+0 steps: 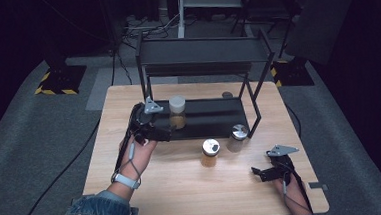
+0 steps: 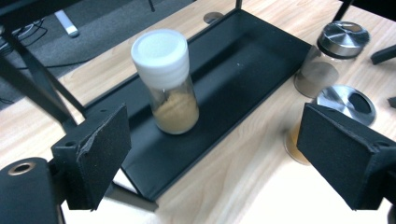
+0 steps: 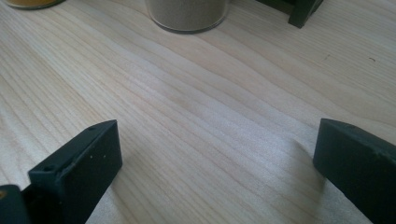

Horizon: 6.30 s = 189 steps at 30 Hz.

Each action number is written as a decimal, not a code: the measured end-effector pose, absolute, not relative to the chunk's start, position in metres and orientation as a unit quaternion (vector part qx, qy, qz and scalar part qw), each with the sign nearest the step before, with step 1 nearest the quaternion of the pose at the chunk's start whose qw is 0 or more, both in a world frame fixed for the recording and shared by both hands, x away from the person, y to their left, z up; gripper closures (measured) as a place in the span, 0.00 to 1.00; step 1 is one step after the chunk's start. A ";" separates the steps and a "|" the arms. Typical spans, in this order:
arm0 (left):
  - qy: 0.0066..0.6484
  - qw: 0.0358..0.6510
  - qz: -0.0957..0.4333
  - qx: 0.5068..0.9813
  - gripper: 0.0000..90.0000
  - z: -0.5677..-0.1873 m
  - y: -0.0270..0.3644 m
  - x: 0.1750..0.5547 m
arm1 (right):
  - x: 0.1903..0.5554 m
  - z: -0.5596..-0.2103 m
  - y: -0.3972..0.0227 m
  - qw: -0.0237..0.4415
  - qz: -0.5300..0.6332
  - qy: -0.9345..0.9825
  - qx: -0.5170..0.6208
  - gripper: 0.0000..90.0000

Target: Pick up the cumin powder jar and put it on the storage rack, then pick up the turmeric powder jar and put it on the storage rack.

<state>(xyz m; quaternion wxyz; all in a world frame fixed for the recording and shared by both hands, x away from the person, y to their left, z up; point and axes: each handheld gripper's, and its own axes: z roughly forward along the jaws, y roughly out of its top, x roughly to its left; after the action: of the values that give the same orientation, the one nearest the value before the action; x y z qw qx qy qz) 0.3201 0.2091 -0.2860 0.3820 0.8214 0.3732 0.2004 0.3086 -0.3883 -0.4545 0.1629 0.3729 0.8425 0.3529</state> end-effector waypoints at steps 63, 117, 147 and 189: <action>0.417 0.333 0.157 0.831 0.00 -0.454 0.254 0.268 | 0.308 -0.454 -0.388 0.163 0.353 0.842 0.374 0.01; 0.415 0.335 0.157 0.831 0.00 -0.455 0.254 0.270 | 0.273 -0.399 -0.399 0.210 0.447 0.814 0.305 0.02; 0.415 0.335 0.157 0.831 0.00 -0.455 0.254 0.270 | 0.321 -0.374 -0.325 0.165 0.483 0.830 0.226 0.02; 0.415 0.335 0.157 0.831 0.00 -0.455 0.254 0.270 | 0.363 -0.390 -0.235 0.113 0.371 0.894 0.224 0.17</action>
<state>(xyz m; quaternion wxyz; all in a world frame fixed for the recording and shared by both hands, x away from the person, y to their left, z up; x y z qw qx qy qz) 0.2698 0.2543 -0.4546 0.3354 0.8309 0.4154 0.1570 0.3632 -0.2354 -0.3900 0.1135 0.2242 0.8940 0.3709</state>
